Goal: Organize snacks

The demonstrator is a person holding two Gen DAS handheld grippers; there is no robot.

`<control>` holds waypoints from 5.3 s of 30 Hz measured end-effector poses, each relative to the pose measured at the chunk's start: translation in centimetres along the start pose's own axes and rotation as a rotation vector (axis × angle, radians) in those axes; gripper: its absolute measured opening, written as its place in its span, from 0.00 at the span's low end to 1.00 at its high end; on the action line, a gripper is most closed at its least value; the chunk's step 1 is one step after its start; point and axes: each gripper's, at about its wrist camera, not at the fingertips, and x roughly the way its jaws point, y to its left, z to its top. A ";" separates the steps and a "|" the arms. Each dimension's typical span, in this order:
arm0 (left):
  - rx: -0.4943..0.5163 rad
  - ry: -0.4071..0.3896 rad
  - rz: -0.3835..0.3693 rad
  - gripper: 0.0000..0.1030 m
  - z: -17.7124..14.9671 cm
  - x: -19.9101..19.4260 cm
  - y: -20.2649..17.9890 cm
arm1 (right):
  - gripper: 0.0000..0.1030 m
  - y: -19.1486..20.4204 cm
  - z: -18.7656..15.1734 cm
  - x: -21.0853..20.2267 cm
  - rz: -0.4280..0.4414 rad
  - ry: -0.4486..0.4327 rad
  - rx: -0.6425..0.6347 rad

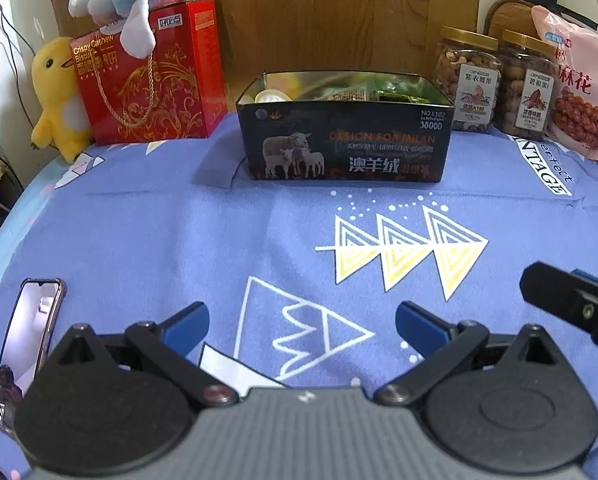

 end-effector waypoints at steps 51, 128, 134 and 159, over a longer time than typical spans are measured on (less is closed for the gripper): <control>0.021 0.032 0.061 1.00 -1.3 -0.1 2.2 | 0.77 2.7 0.1 0.8 -0.006 0.019 -0.005; 0.002 0.010 0.014 1.00 -1.9 -0.8 2.9 | 0.76 4.1 -0.4 -0.2 -0.065 -0.030 0.008; 0.009 0.013 0.011 1.00 -1.9 -0.6 2.7 | 0.76 4.2 -0.4 -0.4 -0.067 -0.041 0.000; 0.043 0.005 0.044 1.00 -1.6 -0.3 1.5 | 0.76 3.0 -0.5 -0.2 -0.060 -0.034 0.034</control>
